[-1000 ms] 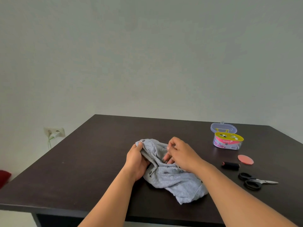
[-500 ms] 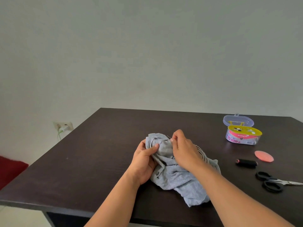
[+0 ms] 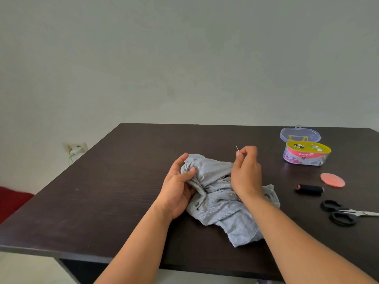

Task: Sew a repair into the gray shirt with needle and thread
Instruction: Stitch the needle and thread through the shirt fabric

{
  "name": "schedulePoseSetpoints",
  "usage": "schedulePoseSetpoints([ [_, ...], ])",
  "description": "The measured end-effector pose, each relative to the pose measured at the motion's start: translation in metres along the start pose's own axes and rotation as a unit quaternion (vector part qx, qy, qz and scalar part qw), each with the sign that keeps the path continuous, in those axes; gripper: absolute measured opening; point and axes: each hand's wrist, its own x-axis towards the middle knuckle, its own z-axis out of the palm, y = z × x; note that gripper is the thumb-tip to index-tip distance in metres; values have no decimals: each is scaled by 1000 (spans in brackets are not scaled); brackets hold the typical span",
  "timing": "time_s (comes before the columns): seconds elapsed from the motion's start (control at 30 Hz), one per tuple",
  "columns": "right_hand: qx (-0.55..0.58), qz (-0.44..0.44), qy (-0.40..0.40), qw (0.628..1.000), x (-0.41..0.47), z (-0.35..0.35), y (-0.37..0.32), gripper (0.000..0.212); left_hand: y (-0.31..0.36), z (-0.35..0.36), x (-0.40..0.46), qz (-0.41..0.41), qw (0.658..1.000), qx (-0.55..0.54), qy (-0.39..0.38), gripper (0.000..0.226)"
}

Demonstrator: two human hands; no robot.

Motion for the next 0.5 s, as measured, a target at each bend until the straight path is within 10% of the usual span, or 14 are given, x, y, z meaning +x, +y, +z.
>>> schedulePoseSetpoints([
  [0.27,-5,-83,-25,996,2,-3,-8,10,2,2,0,19,1000,-2,16,101],
  [0.5,-88,-47,-283,954,25,-13,-32,15,6,3,-3,19,998,-54,10,98],
])
